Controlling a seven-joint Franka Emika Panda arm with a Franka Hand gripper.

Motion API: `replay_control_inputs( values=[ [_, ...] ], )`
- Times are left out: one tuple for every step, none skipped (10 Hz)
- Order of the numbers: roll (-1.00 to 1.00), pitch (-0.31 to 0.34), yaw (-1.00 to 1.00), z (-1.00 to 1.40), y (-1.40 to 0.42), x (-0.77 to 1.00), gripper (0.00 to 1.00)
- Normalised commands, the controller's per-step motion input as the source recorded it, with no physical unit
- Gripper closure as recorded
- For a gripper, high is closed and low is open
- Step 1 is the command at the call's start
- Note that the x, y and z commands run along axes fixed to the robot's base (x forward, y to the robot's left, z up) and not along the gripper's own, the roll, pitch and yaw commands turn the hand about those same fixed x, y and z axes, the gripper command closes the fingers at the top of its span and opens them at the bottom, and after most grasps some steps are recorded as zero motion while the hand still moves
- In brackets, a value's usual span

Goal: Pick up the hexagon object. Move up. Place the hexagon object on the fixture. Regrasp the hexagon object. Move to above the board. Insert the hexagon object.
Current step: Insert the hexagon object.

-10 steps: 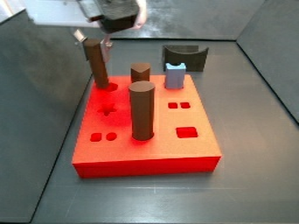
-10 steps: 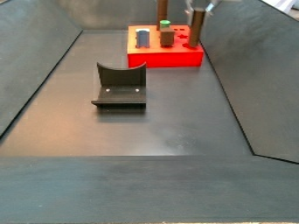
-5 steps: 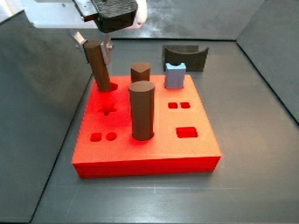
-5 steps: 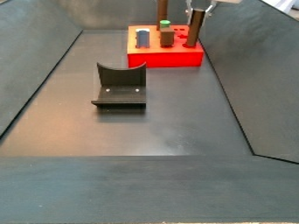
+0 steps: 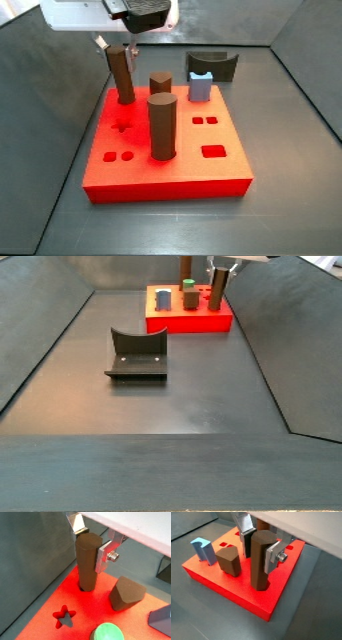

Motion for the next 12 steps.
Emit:
replay_control_inputs(
  values=[
    [0.0, 0.0, -0.1, -0.41, -0.18, 0.0, 1.0],
    [0.0, -0.01, -0.57, -0.59, -0.25, -0.06, 1.0],
    [0.0, 0.0, -0.85, -0.52, -0.12, -0.15, 1.0],
    [0.0, 0.0, -0.01, 0.0, 0.0, 0.0, 1.0],
    [0.0, 0.0, 0.0, -0.02, 0.0, 0.05, 1.0],
    [0.03, 0.023, 0.0, -0.15, 0.27, 0.08, 1.0],
    [0.07, 0.027, 0.0, -0.15, 0.29, 0.0, 1.0],
    [0.0, 0.0, 0.0, -0.03, 0.0, 0.02, 1.0],
    [0.01, 0.0, 0.0, -0.37, -0.23, 0.03, 1.0],
    [0.01, -0.039, 0.22, -0.51, -0.19, 0.31, 1.0],
    [0.0, -0.001, 0.37, -0.46, -0.17, 0.24, 1.0],
    [0.04, 0.0, 0.0, -0.07, 0.0, 0.0, 1.0]
  ],
)
